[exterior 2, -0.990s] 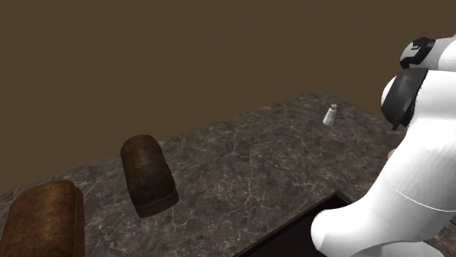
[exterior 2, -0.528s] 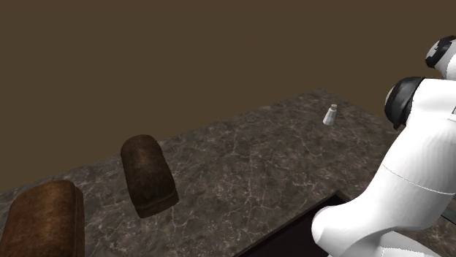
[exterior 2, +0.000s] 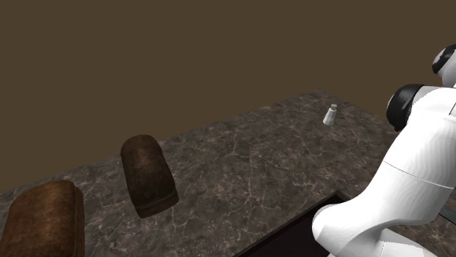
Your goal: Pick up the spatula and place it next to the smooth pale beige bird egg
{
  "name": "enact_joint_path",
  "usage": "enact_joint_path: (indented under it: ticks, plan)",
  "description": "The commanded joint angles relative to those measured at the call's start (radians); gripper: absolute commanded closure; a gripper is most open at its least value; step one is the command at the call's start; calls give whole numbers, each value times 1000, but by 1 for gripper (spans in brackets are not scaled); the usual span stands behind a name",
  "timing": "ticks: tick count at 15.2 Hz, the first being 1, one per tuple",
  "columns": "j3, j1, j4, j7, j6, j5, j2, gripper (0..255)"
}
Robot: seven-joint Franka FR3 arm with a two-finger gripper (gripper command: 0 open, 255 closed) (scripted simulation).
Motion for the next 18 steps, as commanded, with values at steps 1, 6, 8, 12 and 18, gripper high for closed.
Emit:
enact_joint_path:
  ticks: [1, 6, 8, 12, 18]
  plan:
    - [1, 0, -23, -5, 26, 2, 4, 255]
    - [4, 5, -79, -13, 89, 8, 11, 255]
    - [5, 6, -99, -17, 113, 10, 16, 255]
    - [9, 8, -136, -24, 160, 17, 28, 255]
    - [15, 8, -181, -35, 227, 29, 51, 255]
